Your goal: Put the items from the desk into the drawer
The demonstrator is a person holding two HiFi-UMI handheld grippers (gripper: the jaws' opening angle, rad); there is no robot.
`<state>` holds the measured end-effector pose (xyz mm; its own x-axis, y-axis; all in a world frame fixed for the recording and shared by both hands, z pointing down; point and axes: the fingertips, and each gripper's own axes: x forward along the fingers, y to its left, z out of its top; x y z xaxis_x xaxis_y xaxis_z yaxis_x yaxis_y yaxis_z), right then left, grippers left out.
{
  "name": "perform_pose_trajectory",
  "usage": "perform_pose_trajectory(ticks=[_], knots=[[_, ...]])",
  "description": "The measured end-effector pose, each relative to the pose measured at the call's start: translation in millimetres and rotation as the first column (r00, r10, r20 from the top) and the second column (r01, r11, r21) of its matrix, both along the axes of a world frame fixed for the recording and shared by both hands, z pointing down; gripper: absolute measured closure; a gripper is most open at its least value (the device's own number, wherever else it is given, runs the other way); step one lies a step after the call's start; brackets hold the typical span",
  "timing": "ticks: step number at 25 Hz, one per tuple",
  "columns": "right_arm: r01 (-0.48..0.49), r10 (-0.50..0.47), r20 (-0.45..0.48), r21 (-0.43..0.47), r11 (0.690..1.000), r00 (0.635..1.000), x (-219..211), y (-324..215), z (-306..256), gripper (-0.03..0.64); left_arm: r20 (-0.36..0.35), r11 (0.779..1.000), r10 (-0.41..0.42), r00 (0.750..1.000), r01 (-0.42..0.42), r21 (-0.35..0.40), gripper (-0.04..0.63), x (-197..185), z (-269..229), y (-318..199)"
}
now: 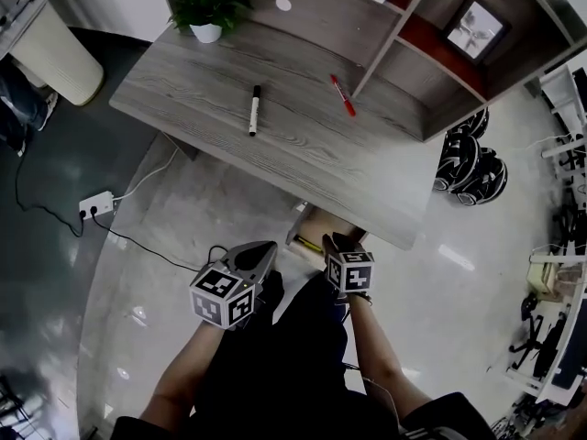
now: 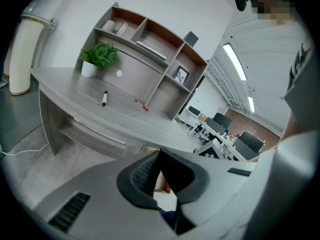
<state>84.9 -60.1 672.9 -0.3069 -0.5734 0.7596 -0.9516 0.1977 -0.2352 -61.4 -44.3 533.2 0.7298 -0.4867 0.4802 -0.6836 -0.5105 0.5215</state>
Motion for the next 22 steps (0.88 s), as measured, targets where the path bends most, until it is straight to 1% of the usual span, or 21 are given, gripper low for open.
perform_pose_trajectory(ticks=[2, 4, 6, 8, 11, 14, 17, 22], knots=[[-0.038, 0.036, 0.058, 0.039, 0.999, 0.998, -6.4, -2.6, -22.3, 0.543, -0.021, 1.000, -0.001, 1.000, 0.002, 0.021, 0.574, 2.8, -7.2, -5.2], [-0.078, 0.066, 0.131, 0.089, 0.993, 0.989, -13.8, -8.0, -50.7, 0.598, -0.046, 0.999, -0.002, 0.999, 0.004, 0.045, 0.574, 6.6, -16.2, -11.5], [-0.098, 0.064, 0.214, 0.152, 0.983, 0.975, -25.3, -13.4, -83.1, 0.598, -0.069, 0.998, 0.000, 0.998, 0.005, 0.070, 0.574, 10.5, -25.7, -17.2], [-0.097, 0.036, 0.263, 0.223, 0.970, 0.964, -36.9, -15.8, -114.0, 0.600, -0.087, 0.995, 0.006, 0.996, 0.003, 0.098, 0.575, 14.0, -34.9, -21.2], [-0.110, 0.016, 0.292, 0.308, 0.945, 0.956, -47.8, -13.9, -150.6, 0.600, -0.109, 0.991, 0.021, 0.994, -0.006, 0.133, 0.575, 18.2, -48.2, -24.2], [-0.133, 0.019, 0.304, 0.359, 0.924, 0.952, -54.7, -9.5, -171.4, 0.600, -0.121, 0.988, 0.037, 0.992, -0.019, 0.151, 0.577, 18.2, -56.6, -23.9], [-0.136, 0.027, 0.283, 0.372, 0.918, 0.959, -57.2, -4.5, -173.9, 0.600, -0.122, 0.988, 0.047, 0.991, -0.028, 0.154, 0.577, 16.9, -58.2, -20.1], [-0.185, 0.074, 0.299, 0.364, 0.913, 0.951, -51.3, 1.1, -171.9, 0.600, -0.110, 0.984, 0.077, 0.991, -0.058, 0.169, 0.578, 19.1, -58.6, -13.4]])
